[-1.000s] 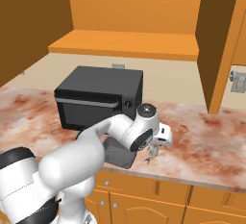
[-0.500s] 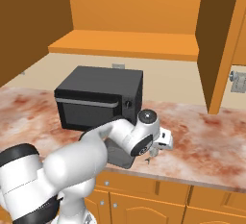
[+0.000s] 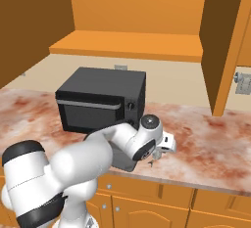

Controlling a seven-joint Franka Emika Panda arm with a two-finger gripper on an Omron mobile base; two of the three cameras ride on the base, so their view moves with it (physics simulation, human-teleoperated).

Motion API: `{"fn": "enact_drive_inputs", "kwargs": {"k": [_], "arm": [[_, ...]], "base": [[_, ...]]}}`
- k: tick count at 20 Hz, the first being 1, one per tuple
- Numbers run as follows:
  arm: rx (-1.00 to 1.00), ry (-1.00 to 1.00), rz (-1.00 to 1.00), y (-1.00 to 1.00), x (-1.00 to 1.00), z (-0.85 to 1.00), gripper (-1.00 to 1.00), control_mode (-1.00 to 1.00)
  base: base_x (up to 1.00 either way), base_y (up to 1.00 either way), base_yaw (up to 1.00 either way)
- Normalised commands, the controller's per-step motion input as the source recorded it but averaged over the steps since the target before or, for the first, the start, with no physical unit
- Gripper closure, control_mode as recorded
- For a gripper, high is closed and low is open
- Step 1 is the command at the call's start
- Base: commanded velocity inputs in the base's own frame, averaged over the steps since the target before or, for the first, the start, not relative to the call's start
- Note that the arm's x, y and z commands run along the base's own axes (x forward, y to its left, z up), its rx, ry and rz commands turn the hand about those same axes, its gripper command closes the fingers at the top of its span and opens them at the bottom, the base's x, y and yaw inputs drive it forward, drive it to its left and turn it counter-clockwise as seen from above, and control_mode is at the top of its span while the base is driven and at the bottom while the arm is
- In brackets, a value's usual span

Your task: Retrieve the tupperware from the cabinet, then place the raw meat into the tupperware to avoid contamination.

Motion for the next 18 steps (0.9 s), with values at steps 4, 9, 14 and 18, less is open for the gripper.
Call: {"fn": "enact_drive_inputs", "kwargs": {"k": [4,9,14,18], "arm": [[0.00,-0.01,0.00,0.00,0.05,-0.11,-1.00,-1.00],[0.00,0.00,0.00,0.00,0.12,-0.10,-1.00,-1.00],[0.00,0.00,-0.01,0.00,0.16,-0.02,-1.00,-1.00],[0.00,0.00,-0.03,0.00,0.21,0.00,-1.00,-1.00]], "base": [[0.00,0.00,0.00],[0.00,0.00,0.00],[0.00,0.00,0.00],[0.00,0.00,0.00]]}}
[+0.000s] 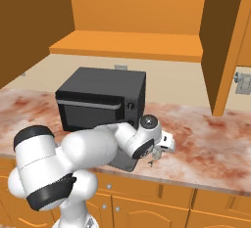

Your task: Retrieve the tupperware from the cabinet, then place the raw meat into the tupperware to avoid contamination.

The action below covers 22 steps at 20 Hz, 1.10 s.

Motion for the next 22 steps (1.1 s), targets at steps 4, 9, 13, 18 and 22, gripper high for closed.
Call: {"fn": "enact_drive_inputs", "kwargs": {"k": [4,9,13,18,22], "arm": [[0.00,0.00,-0.05,0.00,0.15,-0.06,-1.00,-1.00],[0.02,0.00,-0.06,-0.02,0.07,-0.12,-1.00,-1.00],[0.04,0.00,-0.08,-0.10,0.02,-0.07,-1.00,-1.00],[0.03,0.00,-0.05,-0.07,0.05,-0.01,-1.00,-1.00],[0.03,0.00,-0.01,-0.01,0.03,-0.04,-1.00,-1.00]], "base": [[0.00,0.00,0.00],[0.00,0.00,0.00],[0.00,0.00,0.00],[0.00,0.00,0.00],[0.00,0.00,0.00]]}}
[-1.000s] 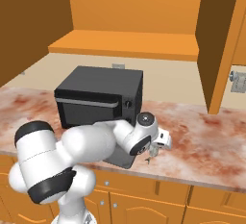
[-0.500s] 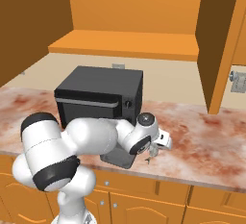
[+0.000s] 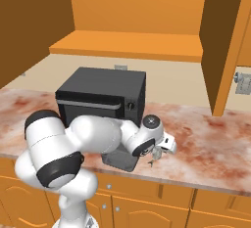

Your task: Retrieve the tupperware from the cabinet, then place the raw meat into the tupperware to avoid contamination.

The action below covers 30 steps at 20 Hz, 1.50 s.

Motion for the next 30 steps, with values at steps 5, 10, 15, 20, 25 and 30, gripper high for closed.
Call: {"fn": "enact_drive_inputs", "kwargs": {"k": [5,10,15,20,25,30], "arm": [[0.01,0.00,0.00,0.00,0.00,-0.14,-1.00,-1.00],[0.01,0.00,0.00,0.00,0.03,-0.18,-1.00,-1.00],[0.01,0.00,0.00,0.00,0.04,-0.13,-1.00,-1.00],[0.01,0.00,0.00,-0.02,0.01,-0.16,-1.00,-1.00],[0.01,0.00,0.00,-0.03,0.01,-0.17,1.00,-1.00],[0.01,0.00,0.00,-0.03,0.01,-0.14,1.00,-1.00]], "base": [[0.00,0.00,0.00],[0.00,0.00,0.00],[0.00,0.00,0.00],[0.00,0.00,0.00],[0.00,0.00,0.00],[0.00,0.00,0.00]]}}
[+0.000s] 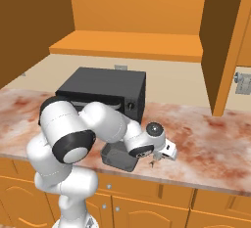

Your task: Retrieve the tupperware from the cabinet, then place the raw meat into the tupperware to avoid contamination.

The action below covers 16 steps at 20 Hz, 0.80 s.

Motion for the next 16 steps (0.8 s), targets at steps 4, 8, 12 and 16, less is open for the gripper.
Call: {"fn": "enact_drive_inputs", "kwargs": {"k": [4,8,12,16], "arm": [[0.00,0.00,0.00,0.00,0.00,-0.10,1.00,-1.00],[0.00,0.00,0.00,0.00,0.00,0.00,1.00,-1.00],[0.00,0.00,0.00,0.00,0.00,0.02,1.00,-1.00],[0.00,0.00,0.00,0.00,0.00,0.15,1.00,-1.00]], "base": [[0.00,0.00,0.00],[0.00,0.00,0.00],[0.00,0.00,0.00],[0.00,0.00,0.00]]}}
